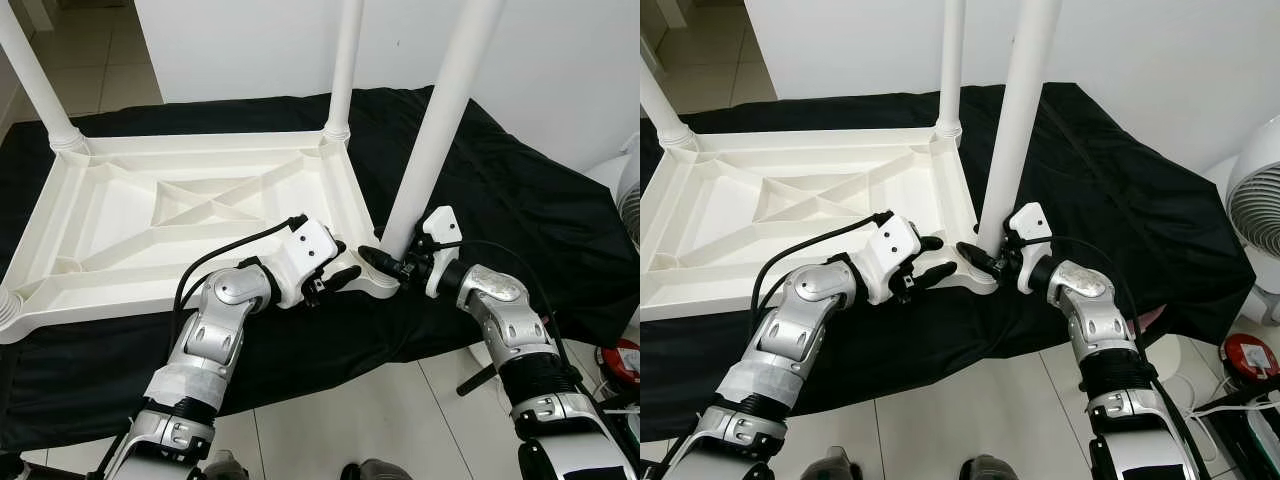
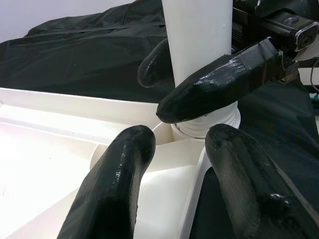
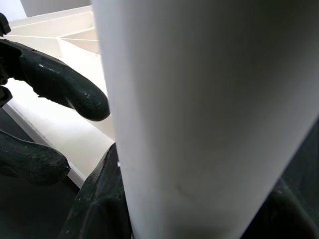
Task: Building children table
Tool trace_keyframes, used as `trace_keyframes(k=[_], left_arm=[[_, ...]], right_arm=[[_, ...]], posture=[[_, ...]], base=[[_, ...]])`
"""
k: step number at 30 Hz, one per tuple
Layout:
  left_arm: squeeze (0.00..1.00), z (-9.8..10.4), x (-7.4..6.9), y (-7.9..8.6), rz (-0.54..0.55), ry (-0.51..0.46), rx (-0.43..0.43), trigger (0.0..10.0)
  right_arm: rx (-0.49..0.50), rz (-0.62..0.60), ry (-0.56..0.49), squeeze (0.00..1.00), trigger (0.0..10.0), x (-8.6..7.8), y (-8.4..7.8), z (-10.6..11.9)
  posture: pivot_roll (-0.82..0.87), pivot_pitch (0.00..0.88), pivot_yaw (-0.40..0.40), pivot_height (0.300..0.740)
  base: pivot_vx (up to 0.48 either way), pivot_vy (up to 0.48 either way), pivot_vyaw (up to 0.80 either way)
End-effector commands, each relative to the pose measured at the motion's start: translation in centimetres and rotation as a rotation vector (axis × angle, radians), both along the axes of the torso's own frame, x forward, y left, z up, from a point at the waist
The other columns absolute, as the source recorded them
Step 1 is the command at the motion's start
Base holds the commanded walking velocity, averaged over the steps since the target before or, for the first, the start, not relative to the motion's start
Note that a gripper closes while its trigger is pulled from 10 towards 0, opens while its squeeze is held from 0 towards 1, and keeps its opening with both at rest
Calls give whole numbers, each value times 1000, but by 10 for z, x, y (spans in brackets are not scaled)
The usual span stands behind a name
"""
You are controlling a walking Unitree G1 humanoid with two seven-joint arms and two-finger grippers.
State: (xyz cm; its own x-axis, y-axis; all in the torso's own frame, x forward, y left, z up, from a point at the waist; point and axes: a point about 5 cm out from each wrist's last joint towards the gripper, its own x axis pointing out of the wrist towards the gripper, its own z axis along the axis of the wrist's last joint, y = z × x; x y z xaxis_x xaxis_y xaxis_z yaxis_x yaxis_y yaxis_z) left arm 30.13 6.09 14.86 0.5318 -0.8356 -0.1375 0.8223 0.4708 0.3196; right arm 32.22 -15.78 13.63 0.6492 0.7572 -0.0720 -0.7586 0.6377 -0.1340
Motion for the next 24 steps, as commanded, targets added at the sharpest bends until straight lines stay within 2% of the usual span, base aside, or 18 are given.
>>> trace_keyframes(k=[1,4,5,11,15,17,19,20,22,23,24], left_arm=[[0,0,8,5,168,-38,-32,10000],[0,1,8,4,163,-37,-32,10000],[0,1,8,4,163,-37,-33,10000],[0,-4,5,6,169,-22,-30,10000],[0,-7,2,4,158,-14,-26,10000],[0,-7,2,4,158,-14,-26,10000],[0,-6,2,3,156,-13,-27,10000],[0,-6,2,3,156,-13,-27,10000],[0,-6,2,3,158,-13,-28,10000],[0,-6,2,3,158,-13,-28,10000],[0,-7,2,3,157,-11,-29,10000]], right_arm=[[-6,48,29,0,0,-4,3,-8],[14,30,28,0,0,-6,1,-9],[27,14,28,0,10000,-7,2,-10],[50,-29,35,0,10000,-12,16,-13],[59,-155,24,0,10000,-13,26,-11],[59,-155,24,0,10000,-13,26,-11],[68,-247,10,0,10000,-18,34,-10],[68,-247,10,0,10000,-18,34,-10],[105,-403,22,0,10000,-21,42,-11],[105,-403,22,0,10000,-21,42,-11],[125,-485,23,0,10000,-21,45,-11]], posture=[[19,0,-19,740],[16,0,-20,740],[16,0,-20,740],[-13,0,-32,740],[-17,0,-32,740],[-17,0,-32,740],[-17,1,-38,740],[-17,1,-38,740],[-15,0,-43,740],[-15,0,-43,740],[-15,0,-44,740]], base=[[0,0,0],[0,0,0],[0,0,0],[0,0,0],[0,0,0],[0,0,0],[0,0,0],[0,0,0],[0,0,0],[0,0,0],[0,0,0]])
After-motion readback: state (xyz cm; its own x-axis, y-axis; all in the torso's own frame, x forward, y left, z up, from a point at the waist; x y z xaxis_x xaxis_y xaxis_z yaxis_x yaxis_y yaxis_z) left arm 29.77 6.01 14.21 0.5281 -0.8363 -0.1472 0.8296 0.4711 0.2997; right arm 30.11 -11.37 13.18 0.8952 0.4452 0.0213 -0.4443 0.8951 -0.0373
